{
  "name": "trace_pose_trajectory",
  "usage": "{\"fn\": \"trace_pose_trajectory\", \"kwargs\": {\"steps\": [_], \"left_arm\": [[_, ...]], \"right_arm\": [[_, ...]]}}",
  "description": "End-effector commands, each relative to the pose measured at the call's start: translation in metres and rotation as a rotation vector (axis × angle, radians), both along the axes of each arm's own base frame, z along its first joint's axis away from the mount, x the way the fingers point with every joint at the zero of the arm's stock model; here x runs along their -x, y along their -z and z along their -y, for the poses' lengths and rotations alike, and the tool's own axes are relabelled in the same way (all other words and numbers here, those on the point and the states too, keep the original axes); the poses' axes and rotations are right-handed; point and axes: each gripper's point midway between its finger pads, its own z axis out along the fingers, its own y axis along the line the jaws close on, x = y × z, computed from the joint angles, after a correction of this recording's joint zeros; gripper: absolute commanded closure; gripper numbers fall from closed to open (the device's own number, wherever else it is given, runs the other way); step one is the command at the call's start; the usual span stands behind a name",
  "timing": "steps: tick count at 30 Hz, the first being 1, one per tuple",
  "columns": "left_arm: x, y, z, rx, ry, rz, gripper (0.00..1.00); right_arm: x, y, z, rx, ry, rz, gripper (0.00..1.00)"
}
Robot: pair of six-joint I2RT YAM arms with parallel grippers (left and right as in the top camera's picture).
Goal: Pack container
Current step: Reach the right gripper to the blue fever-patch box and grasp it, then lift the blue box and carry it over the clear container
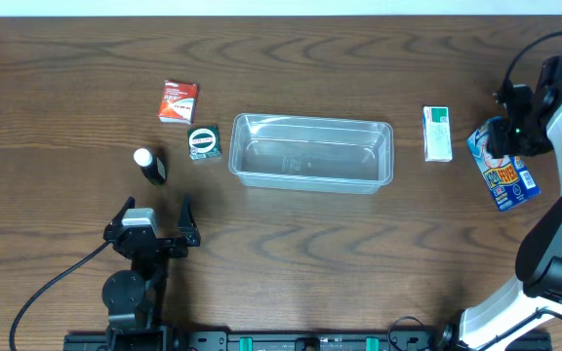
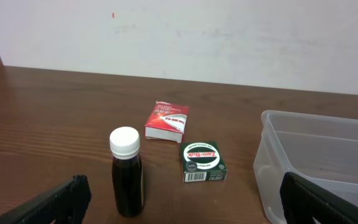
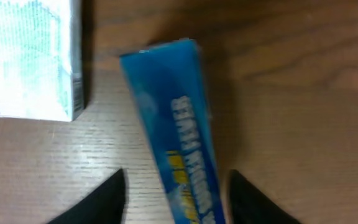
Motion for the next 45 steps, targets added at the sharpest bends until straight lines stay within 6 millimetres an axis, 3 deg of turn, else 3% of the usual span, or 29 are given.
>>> {"fn": "trace_pose_trajectory", "kwargs": {"steps": [1,5,11,13,19,22,26,31,33,35,38,41,45], "left_arm": [[0.001,0.017,0.001,0.001,0.006,-0.051,0.02],[0.001,0.017,0.001,0.001,0.005,-0.051,0.02],[0.001,0.017,0.001,0.001,0.005,-0.051,0.02],[0.001,0.017,0.001,0.001,0.005,-0.051,0.02],[0.001,0.017,0.001,0.001,0.005,-0.051,0.02],[0.001,0.017,0.001,0.001,0.005,-0.051,0.02],[0.001,0.017,0.001,0.001,0.005,-0.051,0.02],[0.001,0.017,0.001,0.001,0.005,-0.051,0.02],[0.001,0.017,0.001,0.001,0.005,-0.051,0.02],[0.001,0.017,0.001,0.001,0.005,-0.051,0.02],[0.001,0.017,0.001,0.001,0.005,-0.051,0.02],[0.001,0.017,0.001,0.001,0.005,-0.051,0.02],[0.001,0.017,0.001,0.001,0.005,-0.051,0.02]], "right_arm": [[-0.002,-0.005,0.006,0.006,0.039,0.017,0.64],[-0.004,-0.005,0.005,0.004,0.038,0.023,0.79],[-0.006,-0.005,0.000,-0.037,0.060,0.036,0.90],[-0.007,-0.006,0.000,-0.045,0.101,0.042,0.99],[-0.007,-0.014,0.000,-0.041,0.113,0.061,0.99],[-0.015,-0.037,0.000,-0.027,0.106,0.119,0.99],[-0.039,-0.094,-0.021,-0.064,-0.005,0.293,0.99],[-0.059,-0.183,-0.085,-0.036,-0.353,0.542,0.99],[-0.055,-0.211,-0.125,0.002,-0.550,0.609,0.99],[-0.042,-0.225,-0.165,0.036,-0.761,0.638,0.99],[-0.018,-0.233,-0.219,0.075,-1.018,0.648,0.99],[0.002,-0.230,-0.263,0.076,-1.147,0.624,0.99],[0.019,-0.209,-0.295,0.119,-1.237,0.528,0.99]]}}
